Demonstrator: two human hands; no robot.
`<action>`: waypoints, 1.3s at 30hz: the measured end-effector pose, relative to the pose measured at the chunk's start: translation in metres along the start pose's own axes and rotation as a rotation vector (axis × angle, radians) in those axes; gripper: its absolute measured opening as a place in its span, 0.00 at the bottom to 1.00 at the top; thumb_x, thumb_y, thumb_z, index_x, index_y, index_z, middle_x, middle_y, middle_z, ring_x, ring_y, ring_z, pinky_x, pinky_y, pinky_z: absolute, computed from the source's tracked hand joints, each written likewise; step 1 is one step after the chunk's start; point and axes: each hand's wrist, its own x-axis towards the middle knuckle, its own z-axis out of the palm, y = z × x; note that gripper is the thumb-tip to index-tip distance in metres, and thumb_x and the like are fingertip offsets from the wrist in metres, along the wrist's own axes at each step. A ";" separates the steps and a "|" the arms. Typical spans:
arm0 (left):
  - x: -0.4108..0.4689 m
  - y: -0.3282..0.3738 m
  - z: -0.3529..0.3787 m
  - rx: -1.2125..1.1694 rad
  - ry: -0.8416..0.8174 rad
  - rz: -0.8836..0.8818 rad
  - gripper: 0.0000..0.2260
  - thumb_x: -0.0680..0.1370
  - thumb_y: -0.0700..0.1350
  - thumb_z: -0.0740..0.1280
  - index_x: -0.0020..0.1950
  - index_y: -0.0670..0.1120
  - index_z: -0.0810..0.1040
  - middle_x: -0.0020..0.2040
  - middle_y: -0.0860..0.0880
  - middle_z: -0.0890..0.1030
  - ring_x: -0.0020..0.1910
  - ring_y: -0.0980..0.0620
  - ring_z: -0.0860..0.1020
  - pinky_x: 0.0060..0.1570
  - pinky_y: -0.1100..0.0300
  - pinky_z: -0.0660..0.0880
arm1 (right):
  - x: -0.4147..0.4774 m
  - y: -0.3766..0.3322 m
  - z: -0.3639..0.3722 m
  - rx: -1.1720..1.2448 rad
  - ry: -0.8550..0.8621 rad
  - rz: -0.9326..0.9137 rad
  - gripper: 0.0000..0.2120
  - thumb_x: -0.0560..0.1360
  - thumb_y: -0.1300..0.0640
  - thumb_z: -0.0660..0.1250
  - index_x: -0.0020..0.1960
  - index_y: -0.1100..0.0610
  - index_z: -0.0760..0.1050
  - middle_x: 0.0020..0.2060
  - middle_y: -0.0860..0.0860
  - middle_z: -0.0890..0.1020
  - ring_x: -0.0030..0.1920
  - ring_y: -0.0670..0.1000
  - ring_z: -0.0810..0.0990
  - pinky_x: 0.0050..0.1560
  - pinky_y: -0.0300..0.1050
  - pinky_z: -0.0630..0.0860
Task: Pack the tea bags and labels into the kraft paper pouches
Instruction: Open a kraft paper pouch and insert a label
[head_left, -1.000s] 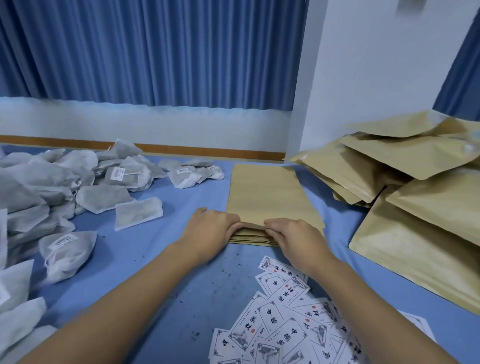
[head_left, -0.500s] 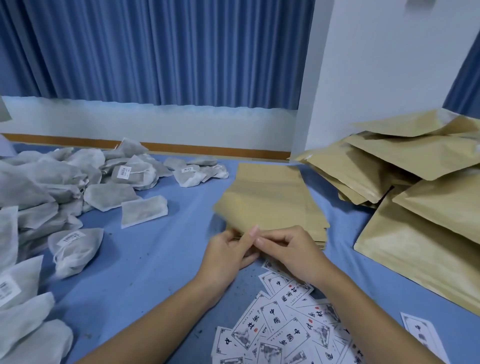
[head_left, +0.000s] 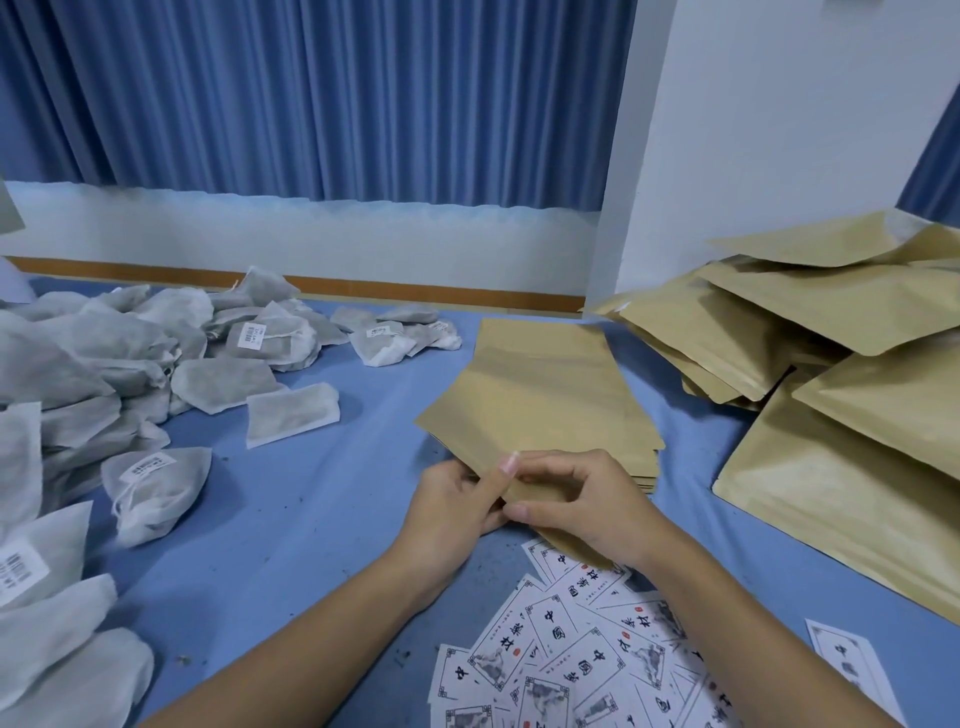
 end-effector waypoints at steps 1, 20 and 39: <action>0.000 0.000 0.000 -0.021 -0.015 -0.003 0.20 0.76 0.54 0.71 0.55 0.37 0.82 0.51 0.32 0.83 0.54 0.41 0.84 0.52 0.59 0.80 | 0.000 0.001 -0.001 0.016 -0.005 0.005 0.20 0.69 0.48 0.79 0.60 0.48 0.84 0.60 0.42 0.83 0.63 0.44 0.80 0.68 0.43 0.72; 0.002 -0.005 -0.005 0.149 -0.038 0.008 0.07 0.79 0.33 0.68 0.57 0.35 0.79 0.46 0.31 0.81 0.46 0.42 0.77 0.53 0.50 0.75 | -0.008 -0.010 0.011 -0.690 0.164 -0.109 0.19 0.71 0.43 0.62 0.54 0.49 0.84 0.58 0.38 0.83 0.58 0.44 0.82 0.57 0.50 0.79; -0.002 0.004 0.012 0.587 0.169 0.115 0.21 0.85 0.47 0.55 0.34 0.40 0.72 0.23 0.47 0.76 0.20 0.48 0.77 0.23 0.61 0.72 | 0.005 -0.036 0.013 -1.109 0.385 0.032 0.05 0.79 0.57 0.61 0.48 0.53 0.76 0.37 0.52 0.80 0.38 0.61 0.79 0.34 0.48 0.69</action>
